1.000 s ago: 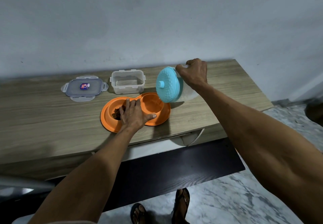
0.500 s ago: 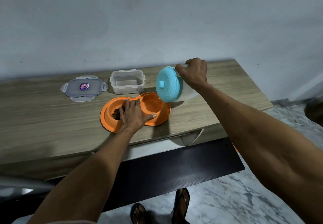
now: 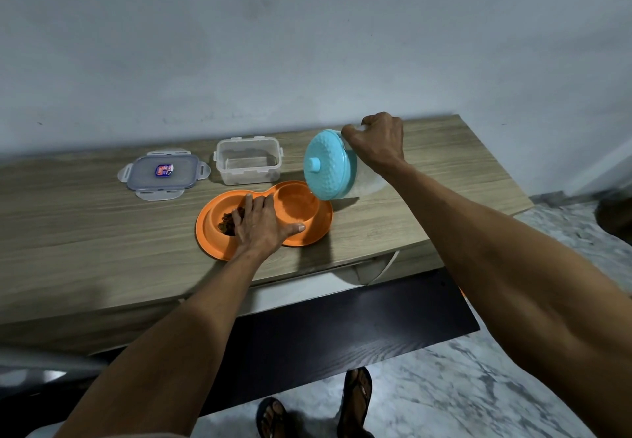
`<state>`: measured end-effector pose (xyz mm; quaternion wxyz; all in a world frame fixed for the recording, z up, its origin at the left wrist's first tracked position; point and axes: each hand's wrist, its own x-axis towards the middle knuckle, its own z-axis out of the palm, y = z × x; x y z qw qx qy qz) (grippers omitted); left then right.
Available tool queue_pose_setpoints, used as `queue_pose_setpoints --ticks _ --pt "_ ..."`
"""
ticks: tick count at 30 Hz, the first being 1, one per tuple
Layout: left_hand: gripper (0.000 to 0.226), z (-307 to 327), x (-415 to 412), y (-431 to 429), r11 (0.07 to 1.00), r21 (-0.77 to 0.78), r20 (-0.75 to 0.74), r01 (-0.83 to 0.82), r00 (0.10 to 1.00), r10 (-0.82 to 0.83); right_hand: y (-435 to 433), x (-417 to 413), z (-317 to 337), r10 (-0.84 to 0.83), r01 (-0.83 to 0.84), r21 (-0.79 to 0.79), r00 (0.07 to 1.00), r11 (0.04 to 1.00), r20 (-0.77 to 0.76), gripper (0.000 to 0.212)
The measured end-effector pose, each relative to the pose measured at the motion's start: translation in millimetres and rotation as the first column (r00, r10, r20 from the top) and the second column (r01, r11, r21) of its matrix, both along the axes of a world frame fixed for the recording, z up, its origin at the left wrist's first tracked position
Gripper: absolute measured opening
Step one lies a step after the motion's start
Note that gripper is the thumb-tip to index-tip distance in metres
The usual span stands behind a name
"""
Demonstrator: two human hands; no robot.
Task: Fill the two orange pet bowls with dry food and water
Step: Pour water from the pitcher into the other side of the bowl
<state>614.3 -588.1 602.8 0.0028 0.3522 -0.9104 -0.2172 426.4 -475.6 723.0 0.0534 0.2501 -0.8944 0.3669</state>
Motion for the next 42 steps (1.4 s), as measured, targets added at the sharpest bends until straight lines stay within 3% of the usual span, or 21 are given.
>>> queue_pose_setpoints --ticks 24,34,42 --pt "0.102 -0.2 1.4 0.6 1.000 0.001 -0.010 -0.003 1.000 0.003 7.6 -8.3 -10.7 -0.032 0.035 -0.044 0.998 0.998 0.060 0.036" --pt "0.102 -2.1 -2.0 -0.8 1.000 -0.007 0.009 -0.009 1.000 0.009 12.9 -33.3 -23.3 -0.206 0.308 -0.202 0.889 0.930 0.410 0.034" --pt "0.099 -1.6 -3.5 -0.3 1.000 -0.030 0.016 -0.007 1.000 0.008 -10.3 -58.1 -42.2 -0.155 0.472 -0.381 0.766 0.795 0.624 0.035"
